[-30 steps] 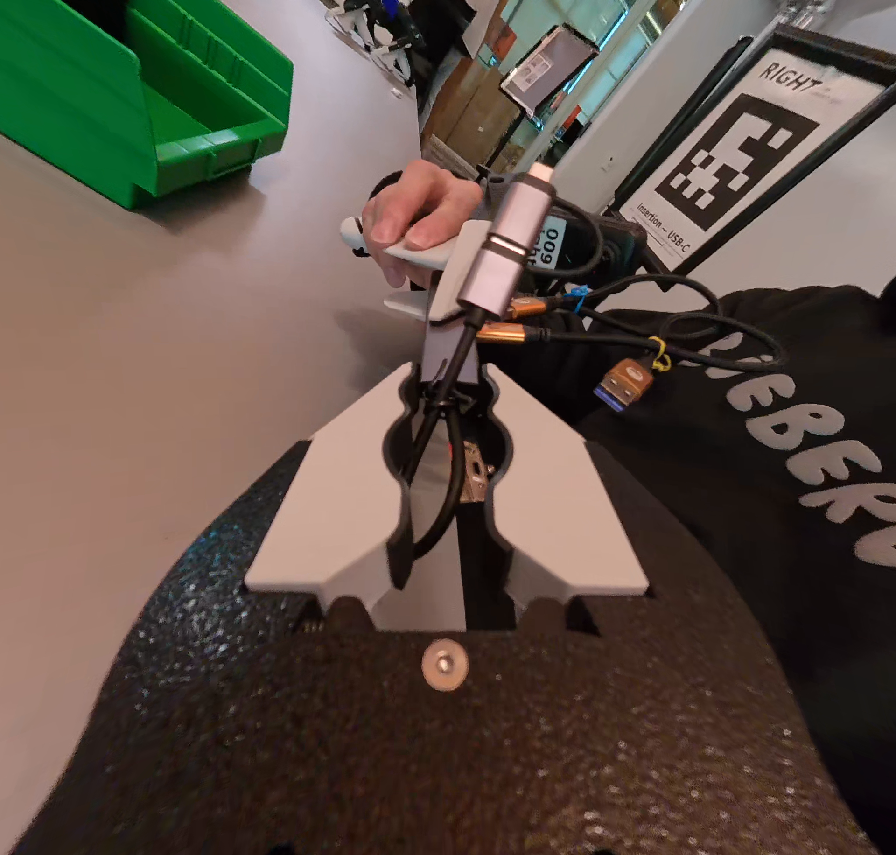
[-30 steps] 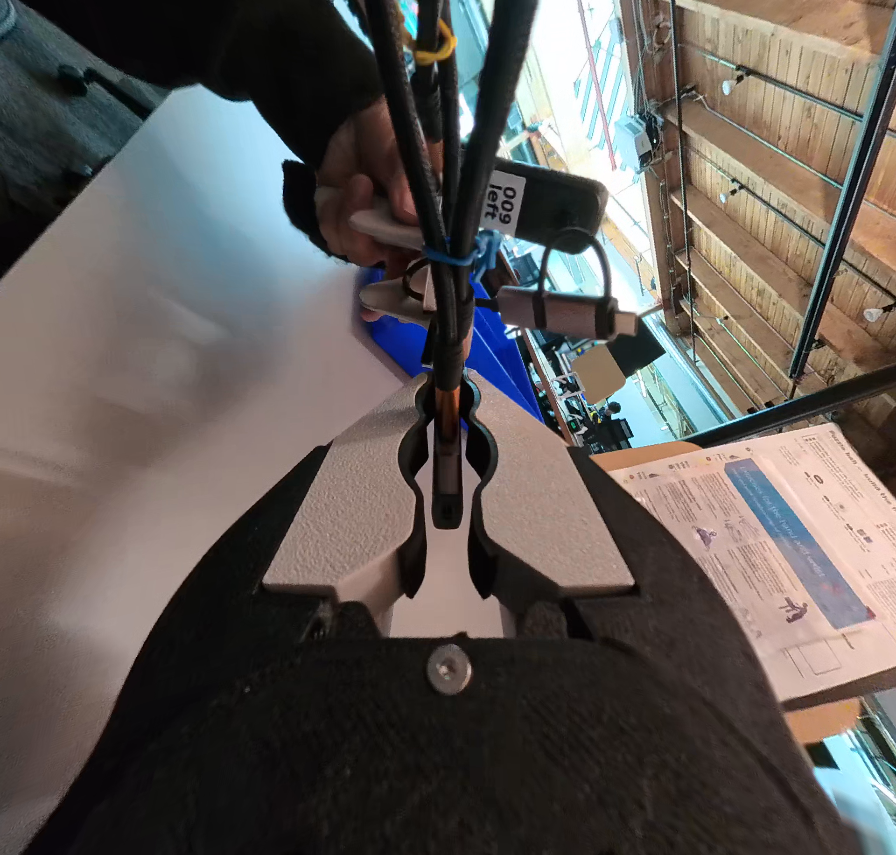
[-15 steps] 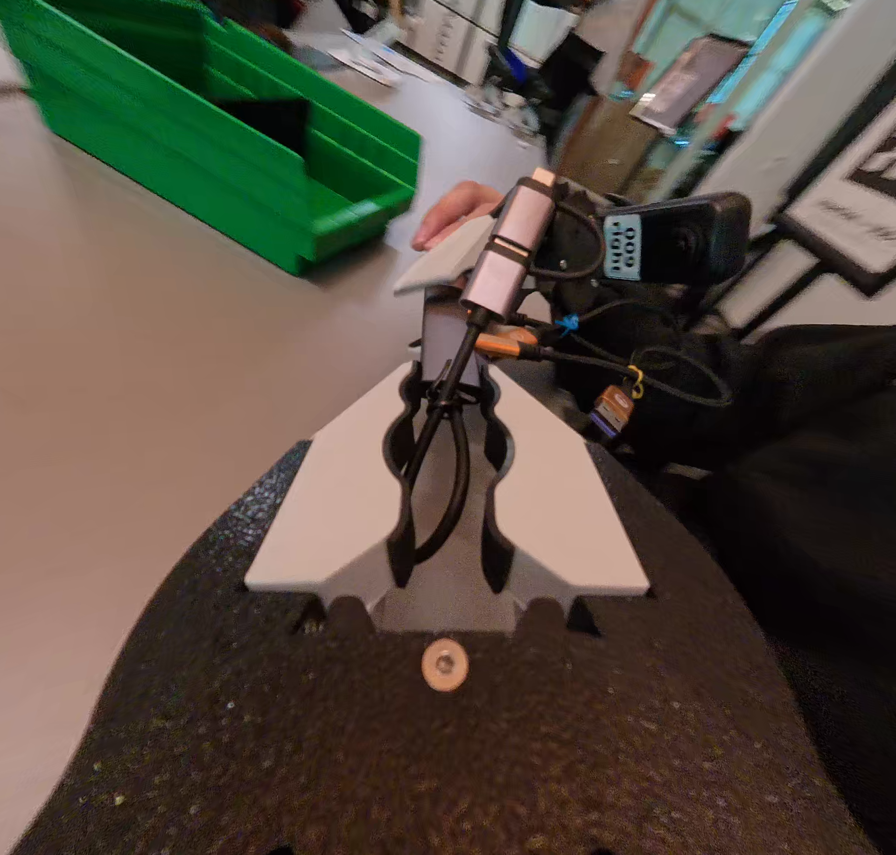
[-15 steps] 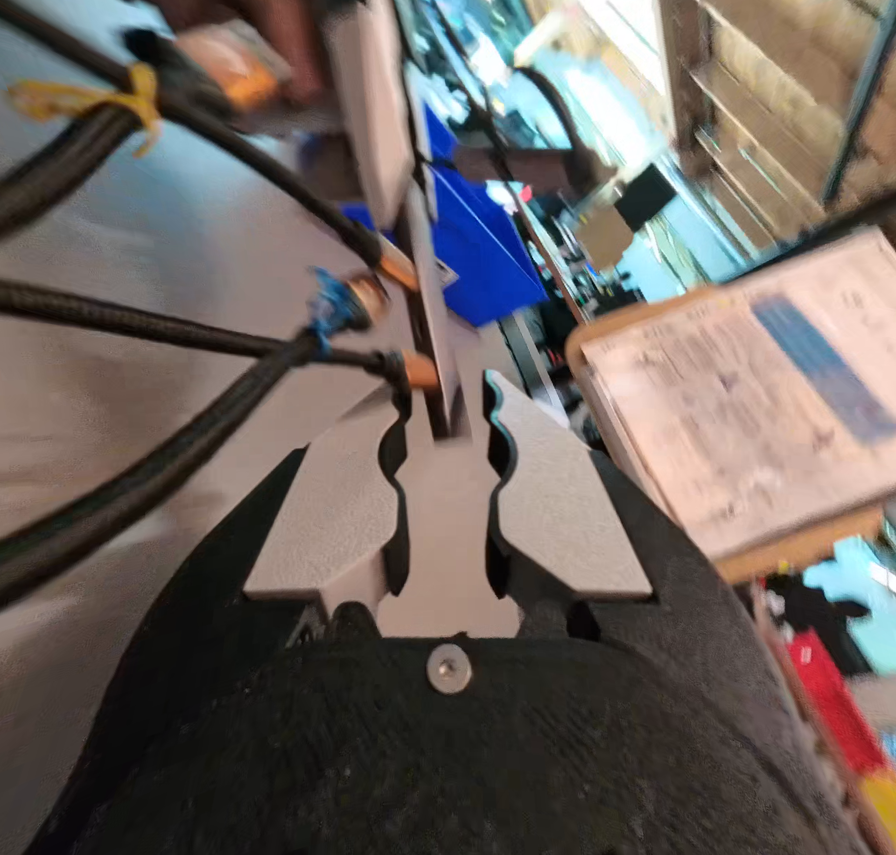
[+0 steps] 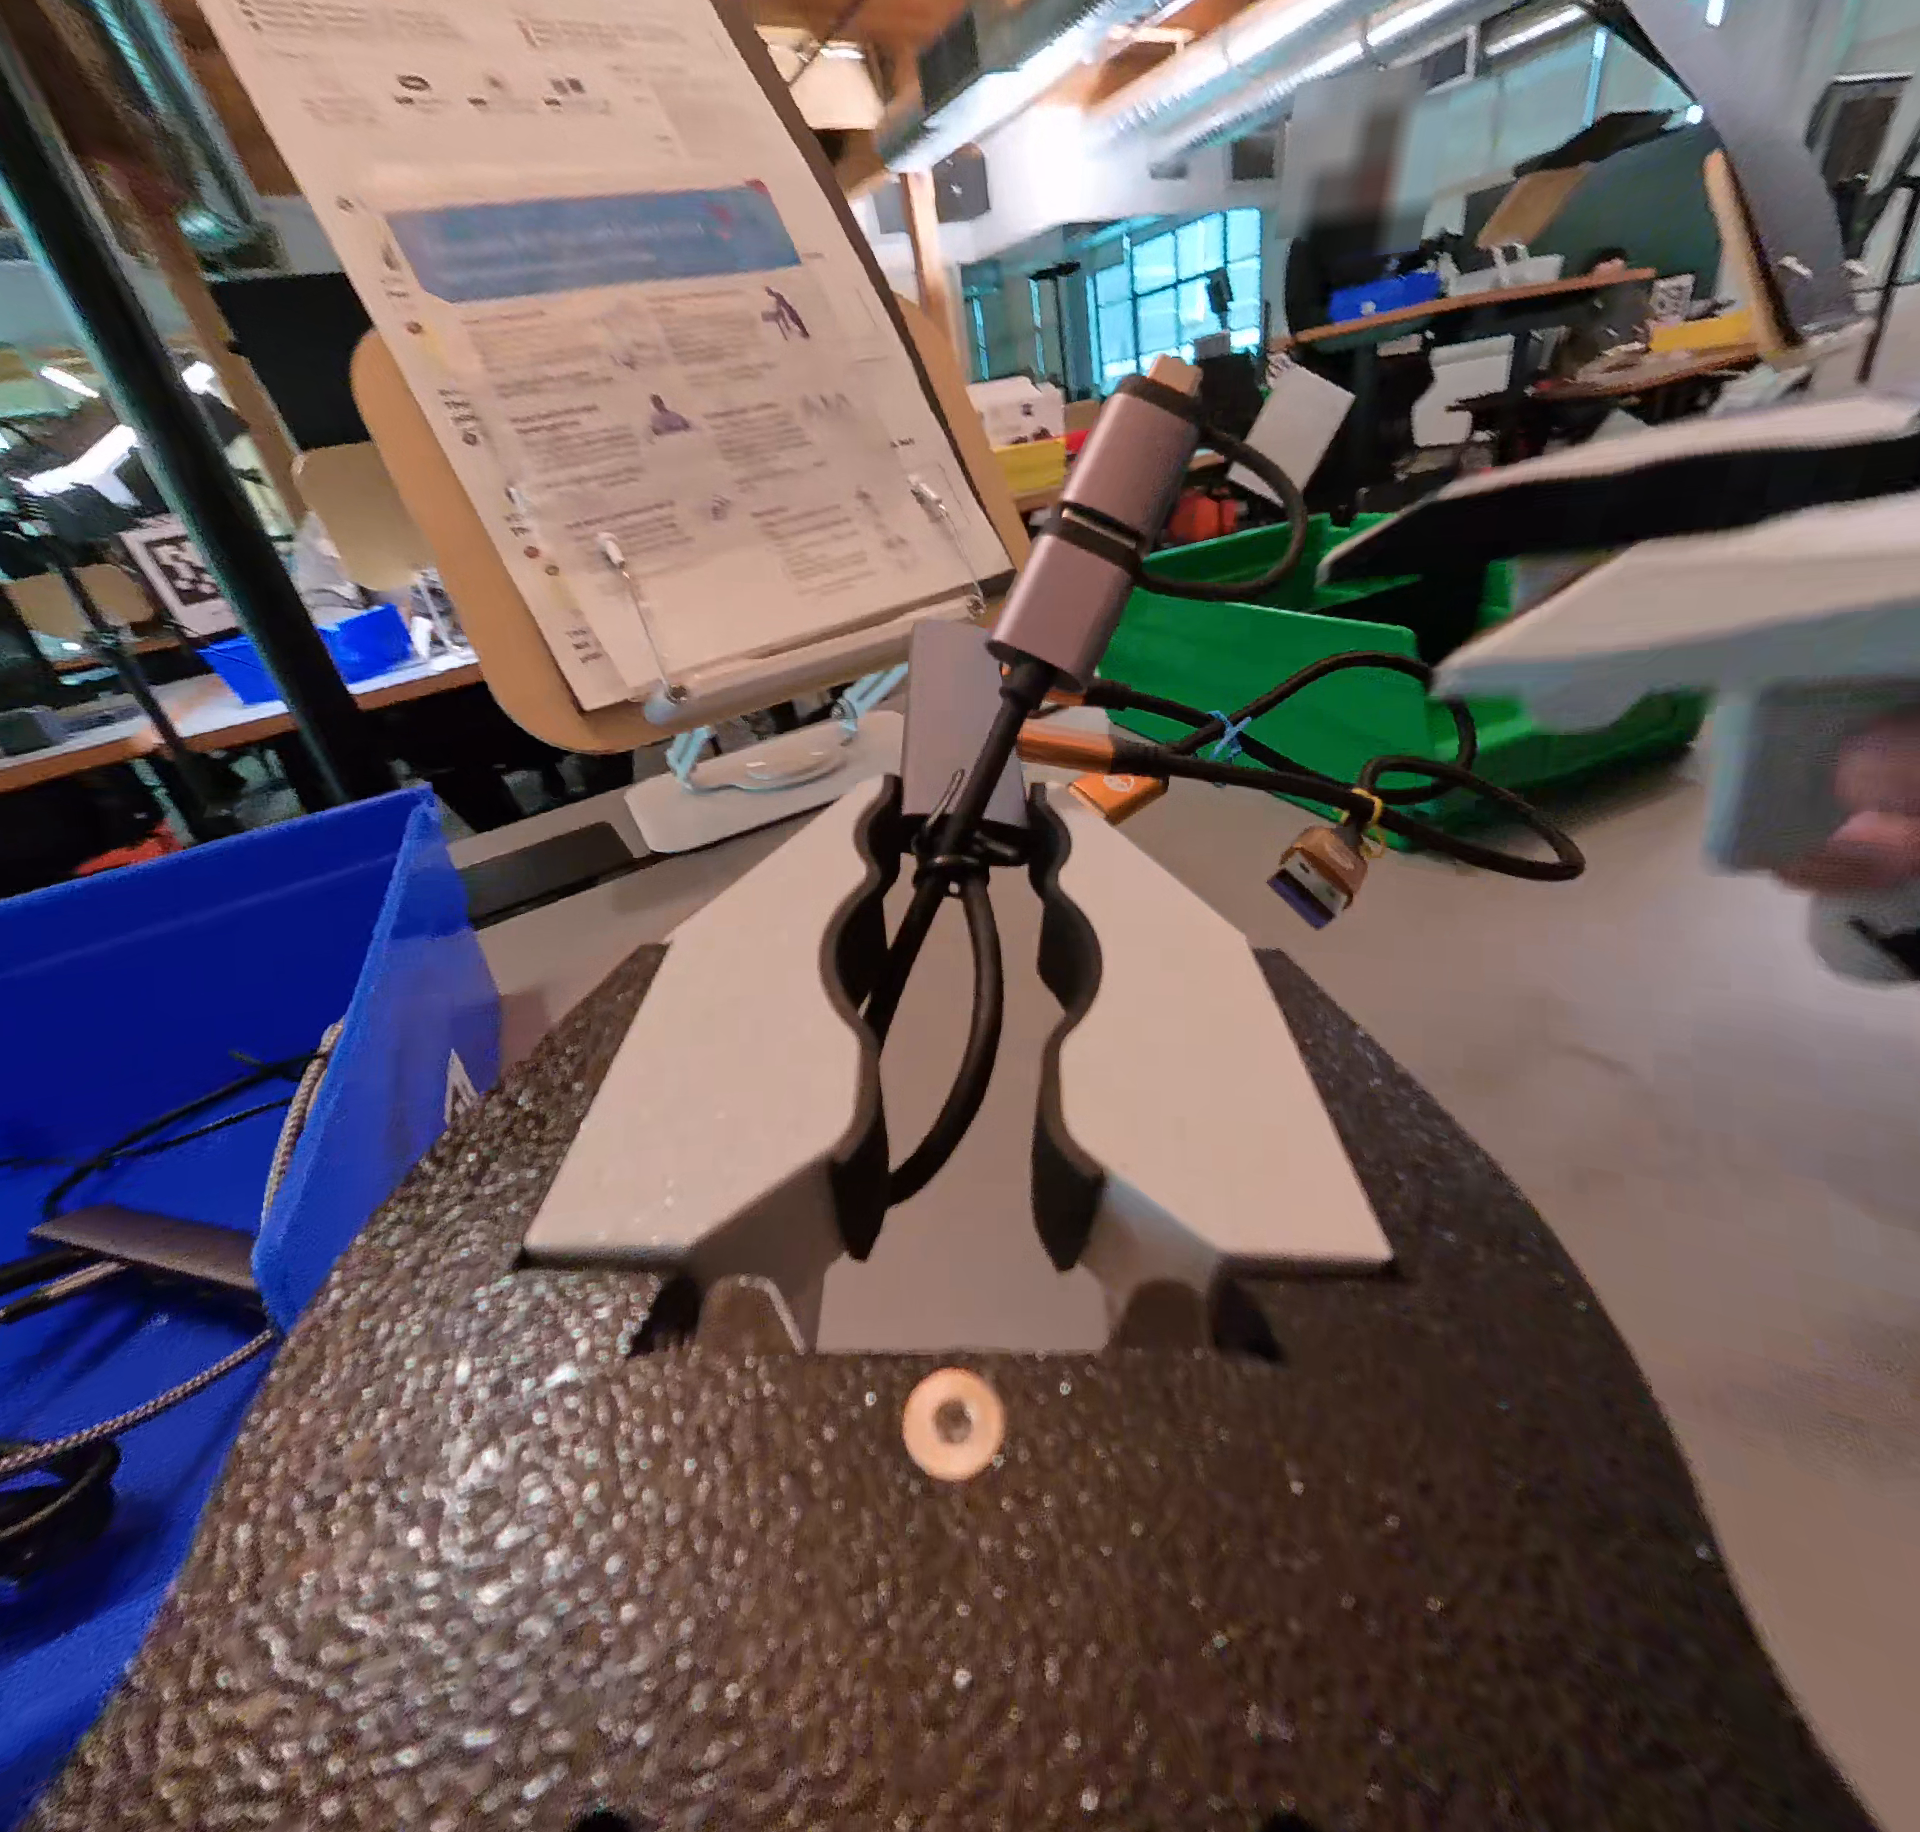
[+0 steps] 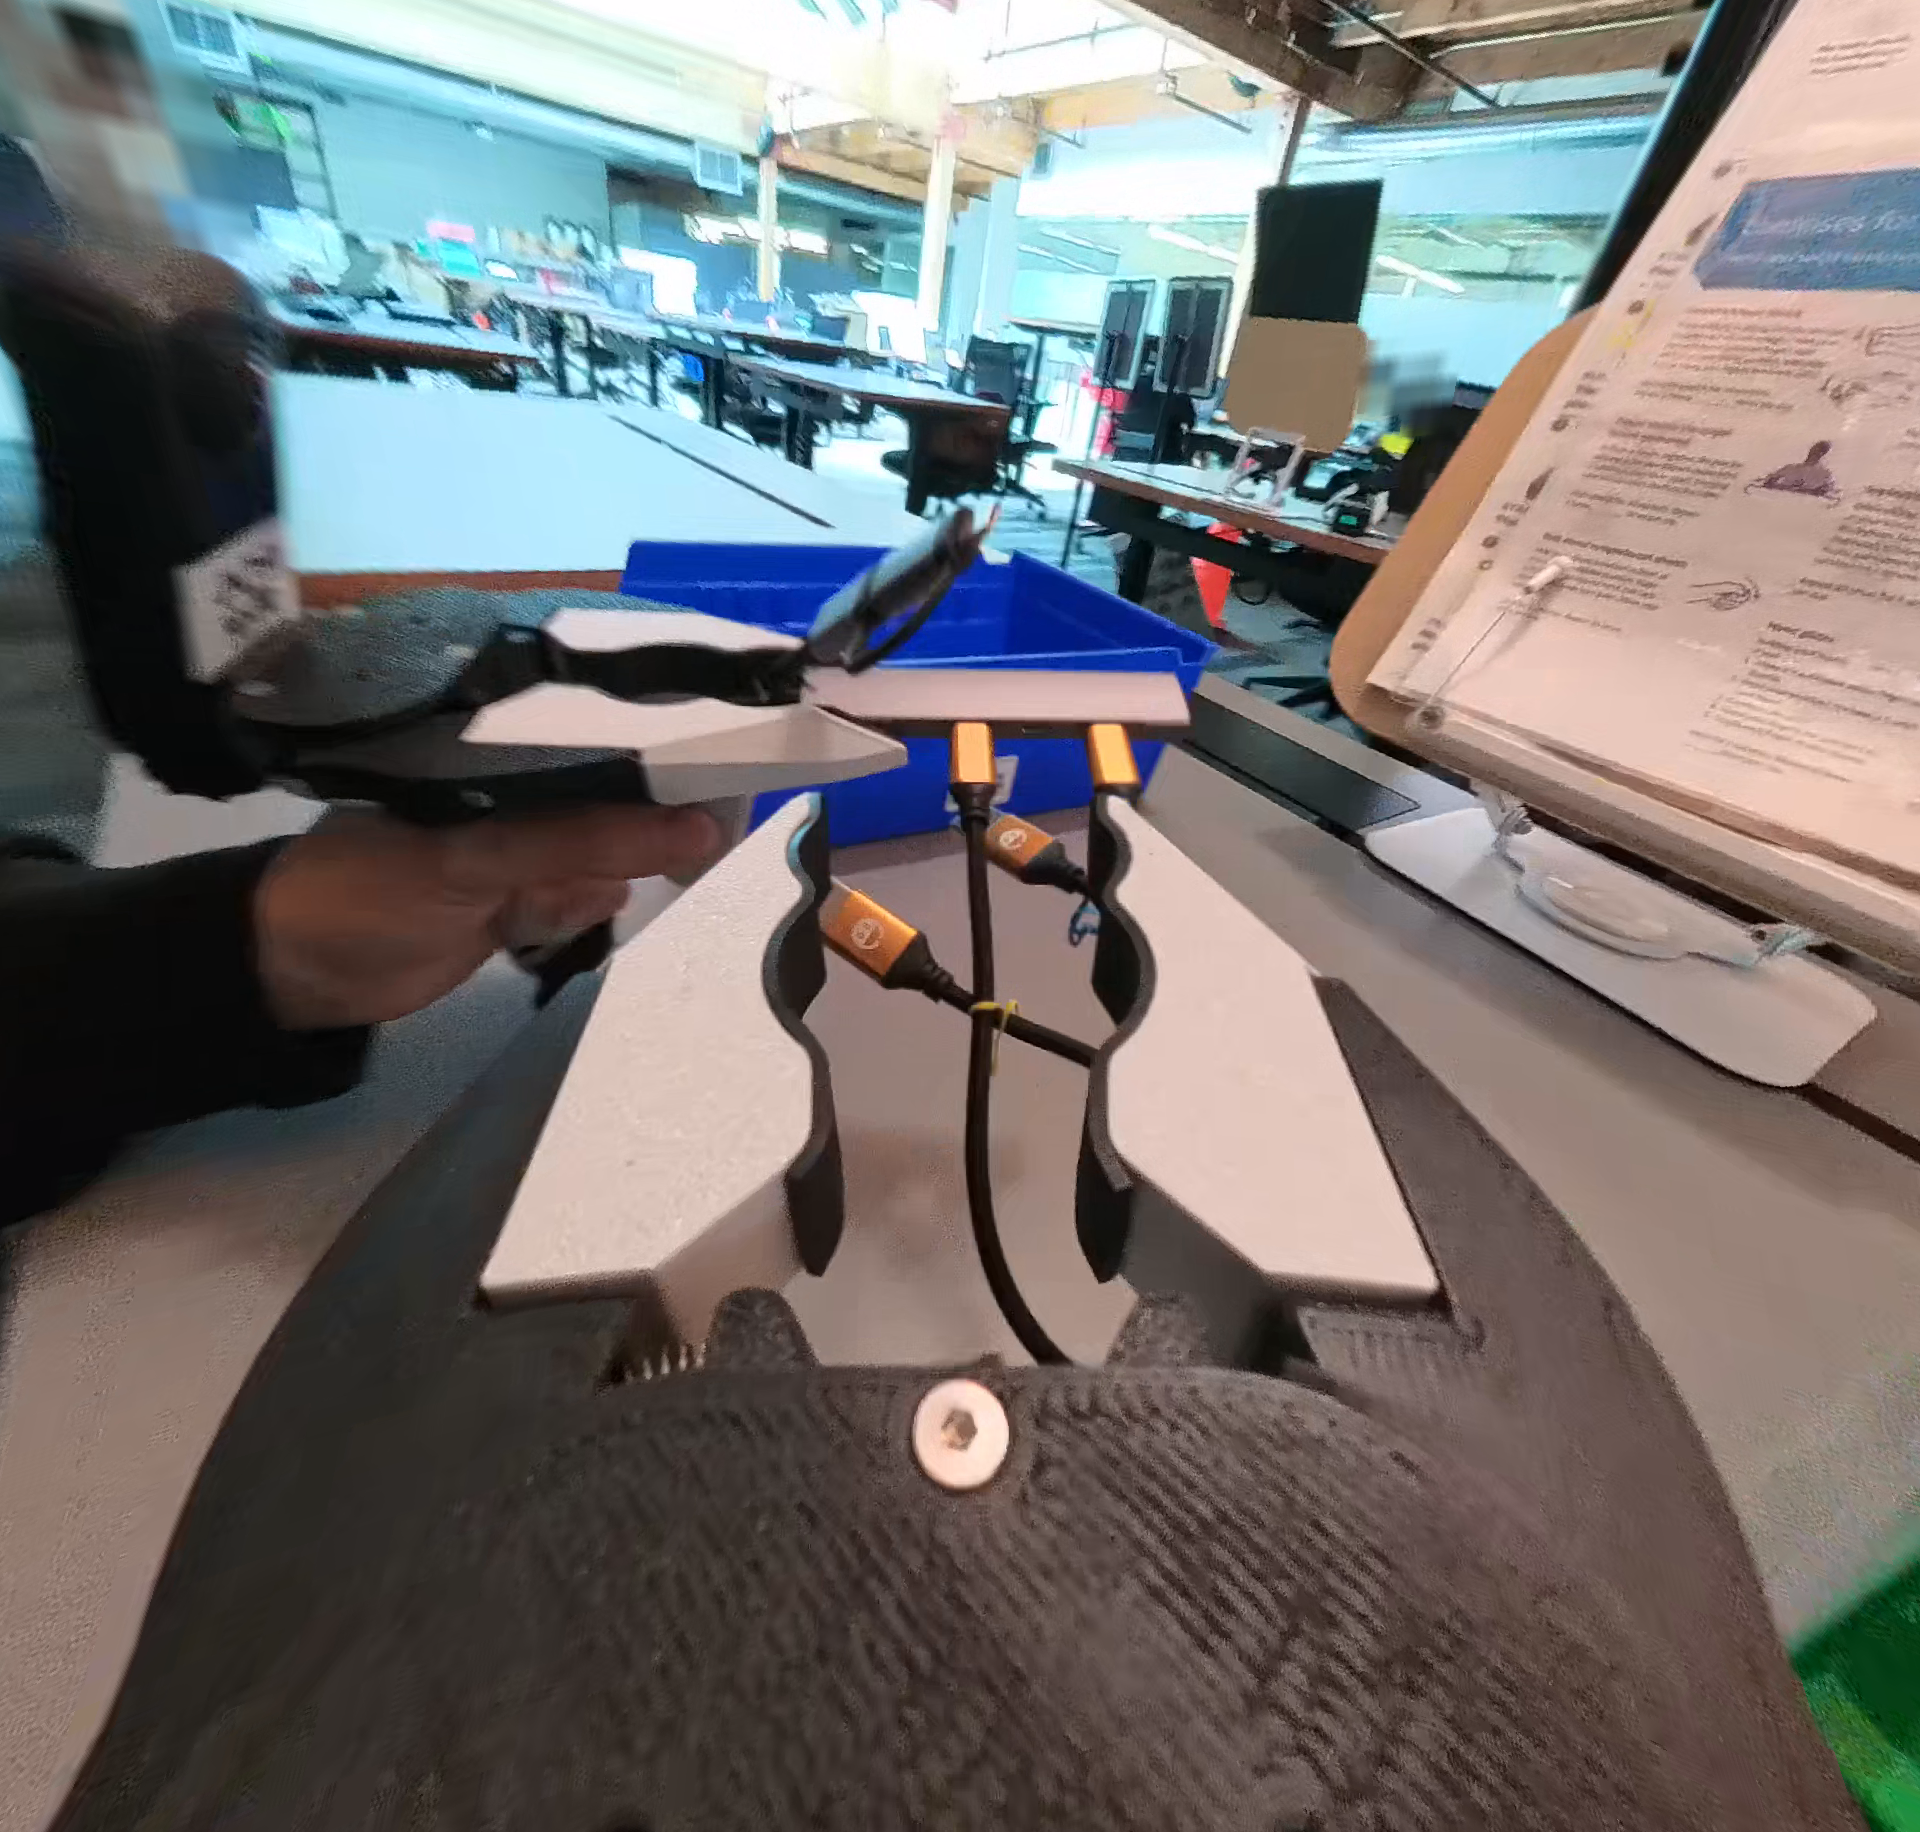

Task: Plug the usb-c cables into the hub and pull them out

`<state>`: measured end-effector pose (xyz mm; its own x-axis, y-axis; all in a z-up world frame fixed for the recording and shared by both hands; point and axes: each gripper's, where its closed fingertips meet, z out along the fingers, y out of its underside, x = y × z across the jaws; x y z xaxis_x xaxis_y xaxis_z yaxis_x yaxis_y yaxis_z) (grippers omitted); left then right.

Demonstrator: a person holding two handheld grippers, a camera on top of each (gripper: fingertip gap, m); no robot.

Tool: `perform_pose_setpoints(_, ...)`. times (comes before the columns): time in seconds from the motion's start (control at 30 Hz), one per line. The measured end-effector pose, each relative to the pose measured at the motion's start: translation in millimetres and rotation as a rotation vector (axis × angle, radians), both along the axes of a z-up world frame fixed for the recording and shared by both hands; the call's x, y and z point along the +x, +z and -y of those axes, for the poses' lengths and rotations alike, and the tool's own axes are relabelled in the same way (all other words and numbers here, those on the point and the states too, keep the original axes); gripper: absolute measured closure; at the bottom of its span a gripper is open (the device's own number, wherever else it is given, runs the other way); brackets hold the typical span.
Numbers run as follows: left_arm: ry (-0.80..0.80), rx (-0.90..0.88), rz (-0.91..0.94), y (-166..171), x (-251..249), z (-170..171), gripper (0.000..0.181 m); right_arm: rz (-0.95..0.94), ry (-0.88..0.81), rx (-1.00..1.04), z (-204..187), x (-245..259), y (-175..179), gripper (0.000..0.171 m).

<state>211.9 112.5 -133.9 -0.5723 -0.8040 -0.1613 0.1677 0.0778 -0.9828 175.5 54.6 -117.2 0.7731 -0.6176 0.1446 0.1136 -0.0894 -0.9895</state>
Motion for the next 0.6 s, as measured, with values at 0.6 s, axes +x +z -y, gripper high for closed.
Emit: perform_pose_setpoints(0.6, 0.006, -0.106, -0.083, -13.2, 22.9, -9.8, 0.160, -0.041, 0.023, 0.083, -51.6, 58.2, -24.1, 0.163)
